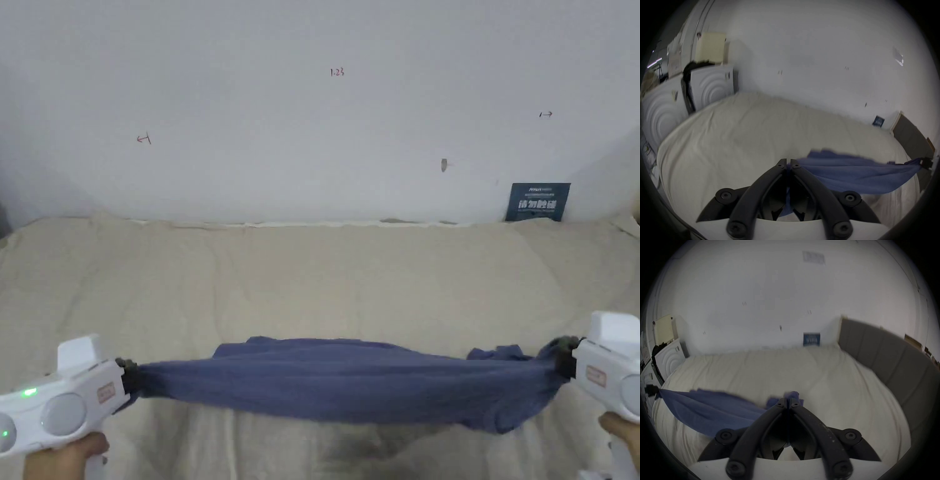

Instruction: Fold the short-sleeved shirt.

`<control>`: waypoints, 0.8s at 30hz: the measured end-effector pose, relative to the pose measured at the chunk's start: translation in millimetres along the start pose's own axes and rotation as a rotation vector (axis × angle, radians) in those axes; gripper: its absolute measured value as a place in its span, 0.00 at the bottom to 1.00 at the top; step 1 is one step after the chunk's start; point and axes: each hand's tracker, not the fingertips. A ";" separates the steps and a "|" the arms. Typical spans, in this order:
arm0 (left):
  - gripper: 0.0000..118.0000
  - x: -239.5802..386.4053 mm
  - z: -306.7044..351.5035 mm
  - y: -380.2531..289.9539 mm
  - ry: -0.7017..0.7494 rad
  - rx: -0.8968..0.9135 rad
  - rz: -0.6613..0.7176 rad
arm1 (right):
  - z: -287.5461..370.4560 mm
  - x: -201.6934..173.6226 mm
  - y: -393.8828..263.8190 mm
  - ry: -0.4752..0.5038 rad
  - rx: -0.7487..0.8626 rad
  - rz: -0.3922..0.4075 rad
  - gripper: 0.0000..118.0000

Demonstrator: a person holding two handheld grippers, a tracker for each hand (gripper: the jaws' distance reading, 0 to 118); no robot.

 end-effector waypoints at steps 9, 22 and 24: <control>0.02 -49.9 41.2 -134.7 0.034 -0.190 0.062 | 33.7 37.8 -137.4 0.004 -0.163 -0.080 0.03; 0.02 -79.3 155.5 -186.4 0.046 -0.222 -0.056 | 127.6 82.9 -204.1 0.008 -0.227 -0.163 0.03; 0.02 -86.9 162.2 -199.6 0.065 -0.295 -0.057 | 137.0 89.6 -220.0 -0.002 -0.266 -0.151 0.03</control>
